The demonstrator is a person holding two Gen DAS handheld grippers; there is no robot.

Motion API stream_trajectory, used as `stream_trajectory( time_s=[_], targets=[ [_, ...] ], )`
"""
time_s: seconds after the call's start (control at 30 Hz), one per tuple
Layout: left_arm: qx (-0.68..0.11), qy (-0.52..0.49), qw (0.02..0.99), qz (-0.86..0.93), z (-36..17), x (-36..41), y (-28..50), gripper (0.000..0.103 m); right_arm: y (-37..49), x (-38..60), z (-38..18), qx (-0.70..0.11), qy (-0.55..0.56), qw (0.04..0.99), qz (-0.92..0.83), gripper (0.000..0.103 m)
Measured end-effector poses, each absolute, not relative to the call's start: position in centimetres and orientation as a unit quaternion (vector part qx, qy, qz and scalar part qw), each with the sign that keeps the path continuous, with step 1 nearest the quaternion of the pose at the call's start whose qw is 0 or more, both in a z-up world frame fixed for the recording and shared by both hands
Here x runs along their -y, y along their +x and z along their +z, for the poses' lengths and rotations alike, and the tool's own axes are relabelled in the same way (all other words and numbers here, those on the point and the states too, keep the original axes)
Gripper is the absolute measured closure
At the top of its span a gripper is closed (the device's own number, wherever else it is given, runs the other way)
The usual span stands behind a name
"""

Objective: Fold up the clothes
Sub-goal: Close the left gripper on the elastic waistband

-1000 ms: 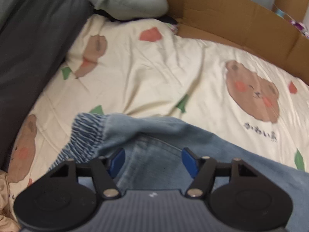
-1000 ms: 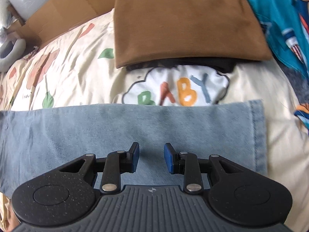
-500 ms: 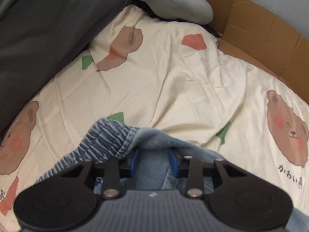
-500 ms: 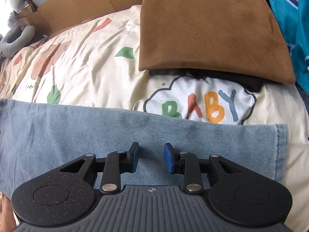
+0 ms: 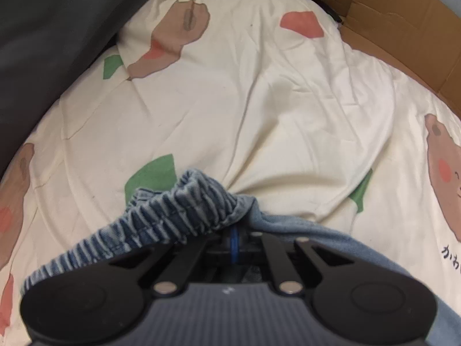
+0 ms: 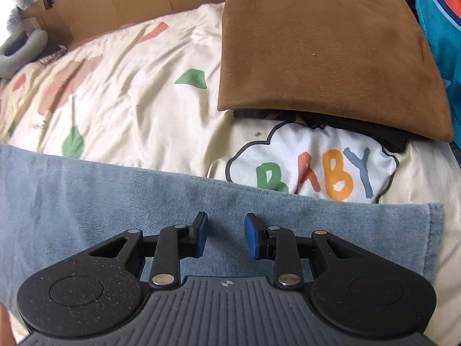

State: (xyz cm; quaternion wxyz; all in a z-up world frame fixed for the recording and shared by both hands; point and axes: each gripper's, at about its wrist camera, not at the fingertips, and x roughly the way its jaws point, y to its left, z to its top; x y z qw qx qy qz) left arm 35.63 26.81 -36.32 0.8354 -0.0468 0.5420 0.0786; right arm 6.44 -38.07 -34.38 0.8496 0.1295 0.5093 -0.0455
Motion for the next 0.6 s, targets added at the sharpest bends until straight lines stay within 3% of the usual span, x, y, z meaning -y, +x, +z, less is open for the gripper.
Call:
stream_trajectory(
  time_s=[0.5,0.6],
  targets=[
    [-0.53,-0.066,0.844,0.056,-33.8,-27.1,34.4,0.1,8.0,37.9,-35.6,-0.515,0.162,0.835,-0.108,0.073],
    [-0.516,-0.071,0.853,0.039,-32.0,-27.4,33.3,0.094,7.9,37.9,-35.4,-0.504,0.164,0.841,-0.113,0.073]
  ],
)
